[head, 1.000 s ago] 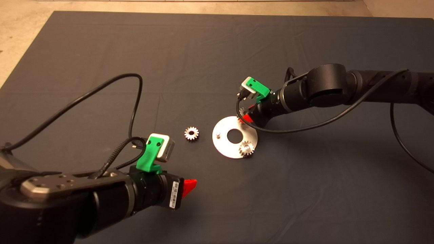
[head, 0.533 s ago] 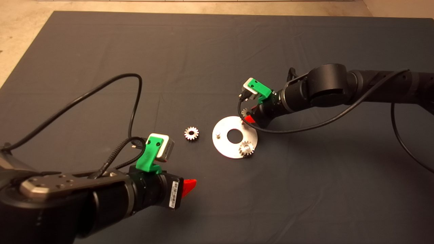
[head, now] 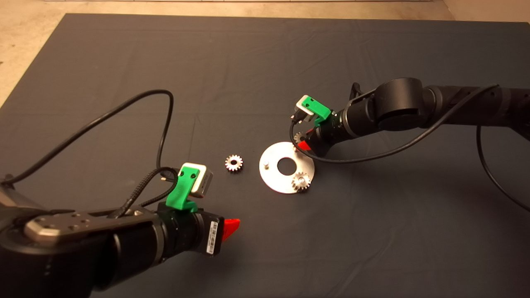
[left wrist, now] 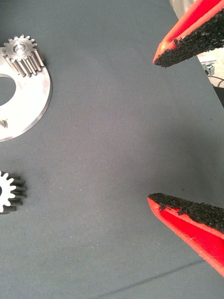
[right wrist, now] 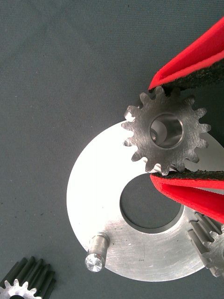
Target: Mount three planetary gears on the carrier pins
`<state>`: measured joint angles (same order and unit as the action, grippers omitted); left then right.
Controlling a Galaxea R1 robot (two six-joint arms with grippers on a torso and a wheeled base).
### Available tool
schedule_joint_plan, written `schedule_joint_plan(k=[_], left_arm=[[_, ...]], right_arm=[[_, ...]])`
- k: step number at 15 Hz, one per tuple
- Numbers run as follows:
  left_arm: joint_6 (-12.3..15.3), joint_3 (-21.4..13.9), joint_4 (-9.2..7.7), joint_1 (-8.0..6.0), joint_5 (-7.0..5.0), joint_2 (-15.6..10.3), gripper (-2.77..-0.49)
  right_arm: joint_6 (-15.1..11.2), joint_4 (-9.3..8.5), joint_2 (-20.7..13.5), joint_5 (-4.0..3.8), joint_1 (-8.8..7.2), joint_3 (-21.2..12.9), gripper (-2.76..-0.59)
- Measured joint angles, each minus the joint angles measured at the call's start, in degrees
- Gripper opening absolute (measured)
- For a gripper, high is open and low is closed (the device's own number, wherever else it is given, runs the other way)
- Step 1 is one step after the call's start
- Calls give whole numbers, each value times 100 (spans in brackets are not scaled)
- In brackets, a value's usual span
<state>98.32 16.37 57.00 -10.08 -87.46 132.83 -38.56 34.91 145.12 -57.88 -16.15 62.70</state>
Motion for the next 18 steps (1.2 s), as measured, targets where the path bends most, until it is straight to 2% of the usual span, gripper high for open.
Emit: schedule_joint_plan(k=[18], left_arm=[[0, 0, 0, 0, 0, -1, -135]], right_arm=[[2, 0, 44, -24, 12, 0, -242]])
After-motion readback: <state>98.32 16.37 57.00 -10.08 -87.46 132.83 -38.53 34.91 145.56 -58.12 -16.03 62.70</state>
